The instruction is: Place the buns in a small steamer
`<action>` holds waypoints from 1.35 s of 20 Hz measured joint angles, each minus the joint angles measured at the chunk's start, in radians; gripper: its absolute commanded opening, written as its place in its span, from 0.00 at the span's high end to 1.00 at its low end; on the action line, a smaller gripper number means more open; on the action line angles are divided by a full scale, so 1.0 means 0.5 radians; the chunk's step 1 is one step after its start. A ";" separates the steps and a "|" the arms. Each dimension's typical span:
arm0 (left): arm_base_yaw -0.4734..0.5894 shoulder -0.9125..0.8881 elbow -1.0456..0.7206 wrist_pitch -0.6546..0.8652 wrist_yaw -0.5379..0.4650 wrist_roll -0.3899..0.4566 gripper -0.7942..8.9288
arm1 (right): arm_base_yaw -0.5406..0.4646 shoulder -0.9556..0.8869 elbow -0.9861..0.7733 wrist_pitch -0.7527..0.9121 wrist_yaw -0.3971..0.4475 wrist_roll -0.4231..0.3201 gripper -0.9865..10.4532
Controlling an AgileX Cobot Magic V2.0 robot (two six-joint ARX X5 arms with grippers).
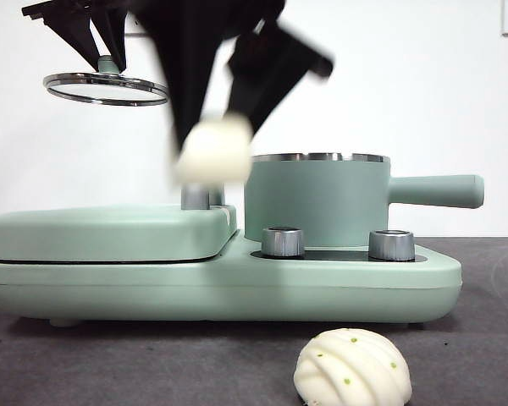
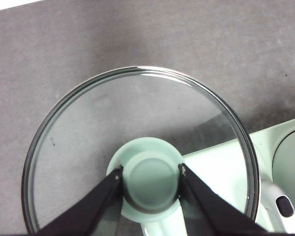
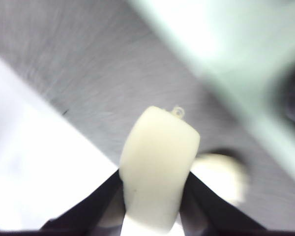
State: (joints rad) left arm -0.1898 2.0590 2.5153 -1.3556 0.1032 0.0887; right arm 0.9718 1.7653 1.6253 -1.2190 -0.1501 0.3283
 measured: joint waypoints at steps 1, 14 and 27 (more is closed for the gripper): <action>0.003 0.000 0.000 -0.002 0.000 0.001 0.80 | -0.079 0.008 0.130 -0.079 0.036 -0.038 0.80; 0.003 0.000 0.000 -0.005 0.000 0.000 0.80 | -0.877 0.631 1.038 -0.243 0.082 -0.347 0.79; 0.003 0.000 0.000 -0.005 0.000 0.000 0.80 | -0.893 0.795 1.038 -0.232 0.026 -0.403 0.56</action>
State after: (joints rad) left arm -0.1883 2.0590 2.5153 -1.3579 0.1032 0.0887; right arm 0.5251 2.1628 2.1445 -1.3350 -0.1371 0.1268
